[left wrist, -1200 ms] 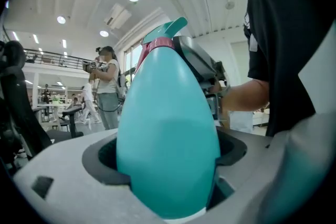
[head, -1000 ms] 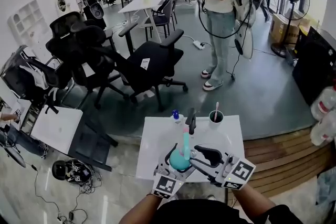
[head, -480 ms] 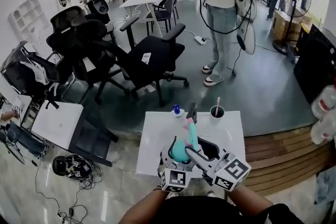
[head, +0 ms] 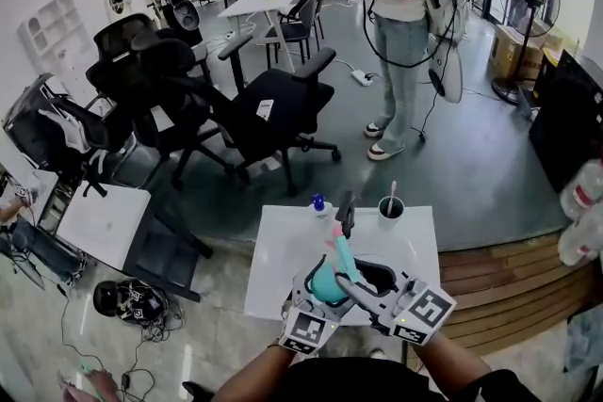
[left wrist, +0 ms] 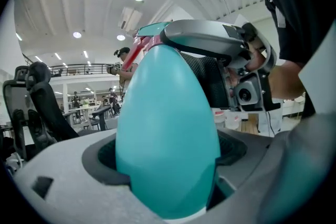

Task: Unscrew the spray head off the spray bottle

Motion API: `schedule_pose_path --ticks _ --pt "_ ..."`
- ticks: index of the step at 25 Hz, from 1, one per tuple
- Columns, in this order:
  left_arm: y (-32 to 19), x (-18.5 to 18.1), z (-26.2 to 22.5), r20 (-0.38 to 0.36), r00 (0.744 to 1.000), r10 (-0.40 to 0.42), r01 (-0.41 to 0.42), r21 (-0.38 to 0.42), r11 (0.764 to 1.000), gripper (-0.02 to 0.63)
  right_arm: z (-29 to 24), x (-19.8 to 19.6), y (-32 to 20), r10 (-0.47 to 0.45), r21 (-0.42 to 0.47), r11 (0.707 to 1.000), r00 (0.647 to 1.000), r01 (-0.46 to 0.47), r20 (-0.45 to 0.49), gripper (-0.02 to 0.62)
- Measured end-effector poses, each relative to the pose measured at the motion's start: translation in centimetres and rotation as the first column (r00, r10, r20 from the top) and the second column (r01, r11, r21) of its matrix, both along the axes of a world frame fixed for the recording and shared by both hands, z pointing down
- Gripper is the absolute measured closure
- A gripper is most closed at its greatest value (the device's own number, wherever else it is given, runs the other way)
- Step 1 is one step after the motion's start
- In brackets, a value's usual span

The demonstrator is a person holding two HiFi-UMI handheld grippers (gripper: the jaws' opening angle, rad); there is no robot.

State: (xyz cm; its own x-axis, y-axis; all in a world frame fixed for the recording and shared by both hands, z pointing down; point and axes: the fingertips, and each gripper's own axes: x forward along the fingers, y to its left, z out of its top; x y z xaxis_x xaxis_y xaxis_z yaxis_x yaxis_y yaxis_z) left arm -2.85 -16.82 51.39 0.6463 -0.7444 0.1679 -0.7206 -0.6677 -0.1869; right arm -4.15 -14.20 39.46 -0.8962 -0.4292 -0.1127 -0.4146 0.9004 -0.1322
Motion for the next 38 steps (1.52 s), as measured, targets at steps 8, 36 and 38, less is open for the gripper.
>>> schedule_pose_path --ticks 8,36,38 --pt "4.9 3.5 -0.7 -0.062 0.921 0.385 -0.386 -0.002 0.922 0.143 -0.9 0.9 4.4 -0.364 0.100 0.924 0.929 0.369 -0.066 0.462" --pt "0.5 -0.5 2.2 0.008 0.995 -0.102 0.102 -0.075 0.992 0.143 1.1 0.5 1.1 0.092 -0.055 0.994 0.996 -0.093 -0.014 0.439" --pt "0.6 -0.7 2.2 0.017 0.994 -0.106 0.107 -0.070 0.992 0.143 1.1 0.4 1.2 0.101 -0.060 0.993 0.995 -0.102 -0.016 0.439"
